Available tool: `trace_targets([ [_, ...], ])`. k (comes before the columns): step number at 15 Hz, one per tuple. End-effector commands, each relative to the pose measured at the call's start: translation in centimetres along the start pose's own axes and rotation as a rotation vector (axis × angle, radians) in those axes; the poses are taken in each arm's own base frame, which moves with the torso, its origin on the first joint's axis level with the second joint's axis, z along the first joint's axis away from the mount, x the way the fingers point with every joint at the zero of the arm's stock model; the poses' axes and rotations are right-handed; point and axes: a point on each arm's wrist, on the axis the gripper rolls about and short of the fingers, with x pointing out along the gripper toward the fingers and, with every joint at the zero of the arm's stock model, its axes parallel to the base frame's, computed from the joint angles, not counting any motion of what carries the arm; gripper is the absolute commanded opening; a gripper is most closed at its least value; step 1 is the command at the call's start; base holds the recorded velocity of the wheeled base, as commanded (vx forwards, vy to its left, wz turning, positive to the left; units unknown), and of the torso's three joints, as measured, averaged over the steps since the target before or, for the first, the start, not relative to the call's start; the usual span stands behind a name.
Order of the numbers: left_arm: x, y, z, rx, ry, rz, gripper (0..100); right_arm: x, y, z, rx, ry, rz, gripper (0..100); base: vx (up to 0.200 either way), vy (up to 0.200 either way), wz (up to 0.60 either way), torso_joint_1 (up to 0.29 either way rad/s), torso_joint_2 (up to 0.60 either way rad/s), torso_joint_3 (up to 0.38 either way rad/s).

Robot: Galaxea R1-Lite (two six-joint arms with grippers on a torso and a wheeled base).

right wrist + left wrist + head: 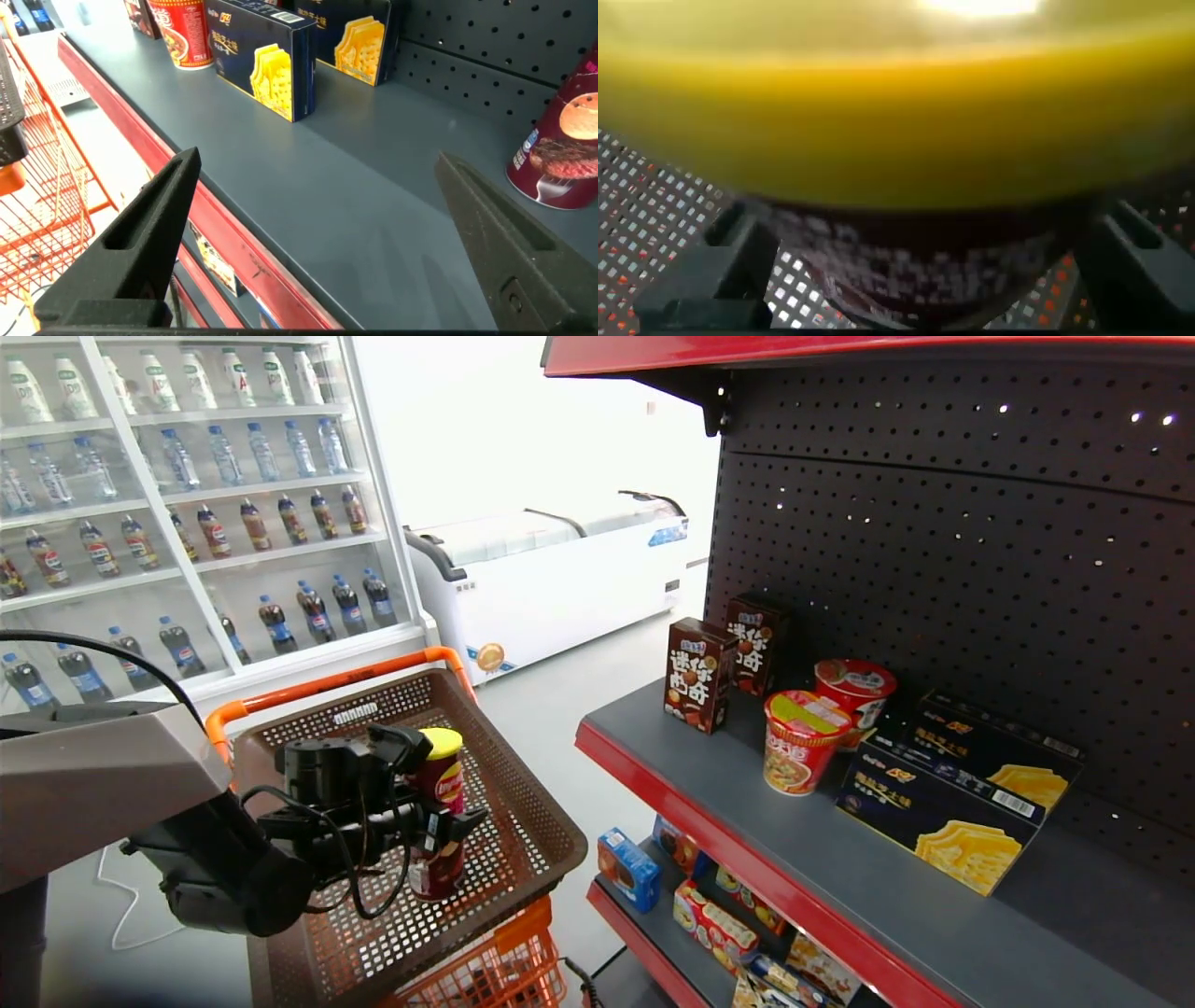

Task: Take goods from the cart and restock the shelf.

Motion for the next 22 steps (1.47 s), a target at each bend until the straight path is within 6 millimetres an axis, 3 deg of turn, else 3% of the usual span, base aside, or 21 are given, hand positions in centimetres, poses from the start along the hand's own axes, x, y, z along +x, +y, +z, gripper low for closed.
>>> trace_targets([
  [1,0.0,-0.1,0.0,0.002,0.001,-0.001,100,0.0,0.0,0.0,0.000,0.002,0.000,100,0.000,0.000,0.00,0.000,0.00,0.000],
  [6,-2.5,-0.6,4.0,0.015,-0.111,0.095,100,0.0,0.0,0.0,0.000,0.002,0.000,100,0.000,0.000,0.00,0.000,0.00,0.000],
  [7,-2.7,-0.7,4.0,0.016,-0.110,0.099,100,0.0,0.0,0.0,0.000,0.000,0.000,100,0.000,0.000,0.00,0.000,0.00,0.000],
  [11,-3.4,-1.2,1.5,0.017,-0.022,0.110,100,0.0,0.0,0.0,0.000,0.002,0.000,100,0.000,0.000,0.00,0.000,0.00,0.000],
  [16,-2.4,-1.5,-0.1,0.009,0.039,0.093,100,0.0,0.0,0.0,0.000,0.000,0.000,100,0.000,0.000,0.00,0.000,0.00,0.000],
  [22,-0.5,-2.6,-0.3,0.033,0.039,0.054,100,0.0,0.0,0.0,0.000,0.002,0.000,100,0.000,0.000,0.00,0.000,0.00,0.000],
])
